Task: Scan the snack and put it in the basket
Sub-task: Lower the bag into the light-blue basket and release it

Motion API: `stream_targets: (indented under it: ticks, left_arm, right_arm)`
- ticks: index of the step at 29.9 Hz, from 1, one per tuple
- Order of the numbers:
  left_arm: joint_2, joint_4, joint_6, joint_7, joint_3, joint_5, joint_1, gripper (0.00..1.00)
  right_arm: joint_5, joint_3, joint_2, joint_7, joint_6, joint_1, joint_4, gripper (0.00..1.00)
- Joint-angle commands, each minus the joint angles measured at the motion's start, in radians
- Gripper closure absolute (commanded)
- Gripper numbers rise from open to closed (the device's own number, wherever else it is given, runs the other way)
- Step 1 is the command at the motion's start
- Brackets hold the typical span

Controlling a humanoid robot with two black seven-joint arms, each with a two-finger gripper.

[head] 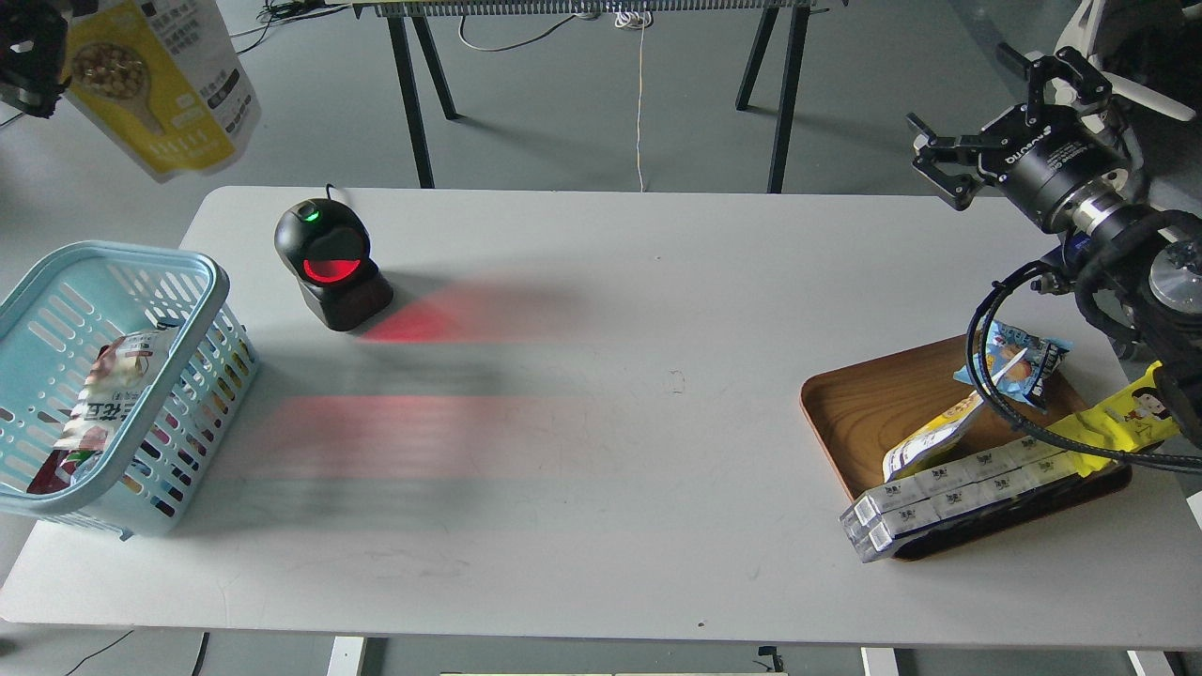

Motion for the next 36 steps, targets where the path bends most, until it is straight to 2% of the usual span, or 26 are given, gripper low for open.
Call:
stream_targets:
  ticks: [1,5,11,18,26,36]
  left_arm:
    - [0.065,0.054,0.100,-0.036,0.101,-0.041,0.000,0.99]
    - [0.111,0.102,0.222,-0.063,0.242,-0.069,0.000,0.99]
    - [0.160,0.140,0.398,-0.068,0.468,-0.118,0.000,0.99]
    - [0.165,0.209,0.542,-0.080,0.658,-0.150,0.000,0.99]
    - [0.163,0.222,0.638,-0.082,0.830,-0.196,0.000,0.99]
    - [0.153,0.222,0.690,-0.089,0.974,-0.244,0.002,0.99]
  right_arm:
    - [-0.001,0.000,0.005,0.000,0.000,0.002,0.000,0.01]
    - [-0.001,-0.002,0.005,0.000,0.000,0.002,0.002,0.01]
    - [-0.001,-0.002,0.005,0.000,0.002,0.002,0.002,0.01]
    - [-0.013,-0.002,0.007,0.000,0.000,0.000,0.002,0.01]
    - [-0.015,-0.003,0.015,0.000,0.000,0.000,0.000,0.01]
    - [-0.032,-0.002,0.027,0.000,0.000,0.000,-0.003,0.01]
